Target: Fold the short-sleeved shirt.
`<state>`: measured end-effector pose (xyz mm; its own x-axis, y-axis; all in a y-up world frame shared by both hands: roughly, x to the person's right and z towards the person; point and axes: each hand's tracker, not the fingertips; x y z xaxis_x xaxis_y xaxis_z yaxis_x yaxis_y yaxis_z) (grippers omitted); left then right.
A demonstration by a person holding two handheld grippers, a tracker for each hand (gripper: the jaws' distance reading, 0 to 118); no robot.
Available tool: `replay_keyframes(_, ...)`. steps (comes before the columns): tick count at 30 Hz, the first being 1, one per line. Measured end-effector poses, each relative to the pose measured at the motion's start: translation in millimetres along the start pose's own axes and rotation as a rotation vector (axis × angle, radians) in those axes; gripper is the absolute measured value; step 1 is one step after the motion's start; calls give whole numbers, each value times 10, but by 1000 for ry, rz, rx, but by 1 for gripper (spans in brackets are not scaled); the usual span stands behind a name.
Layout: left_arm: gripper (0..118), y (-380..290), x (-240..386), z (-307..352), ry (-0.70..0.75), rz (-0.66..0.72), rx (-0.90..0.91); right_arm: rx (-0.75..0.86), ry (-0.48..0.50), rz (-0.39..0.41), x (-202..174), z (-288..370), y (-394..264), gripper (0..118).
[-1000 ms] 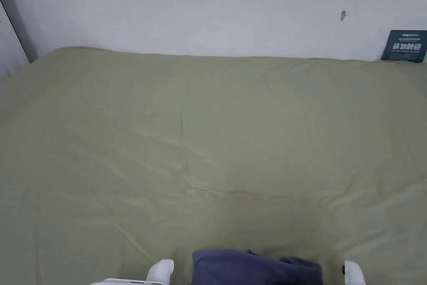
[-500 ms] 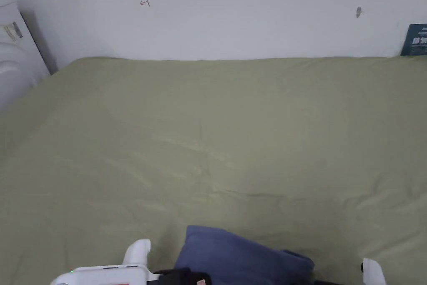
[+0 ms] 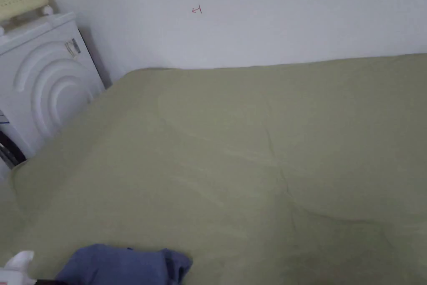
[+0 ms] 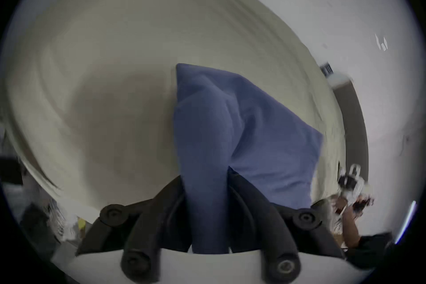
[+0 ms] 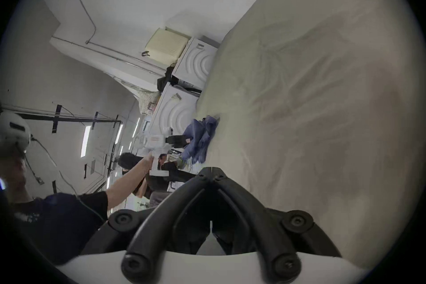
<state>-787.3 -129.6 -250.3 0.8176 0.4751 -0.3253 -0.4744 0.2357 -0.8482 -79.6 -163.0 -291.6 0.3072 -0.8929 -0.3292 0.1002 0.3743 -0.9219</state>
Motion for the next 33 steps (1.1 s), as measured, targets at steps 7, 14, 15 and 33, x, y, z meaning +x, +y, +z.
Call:
replay_keyframes(7,75,-169,-125,94,-79,27,98,-3,-29,34,-187,172,-54,1)
replay_keyframes(14,68,-506,-62,1330,294,159,293,109,-108,179,-674,892,-11,1)
replay_keyframes(15,50,-560,133,1474,290,103,358,125,-117,199,-733,1026,16,1)
replay_keyframes(33,0,-1901,5043,743,95,-650,753,553,-1037,653,-2339,2260,399,1)
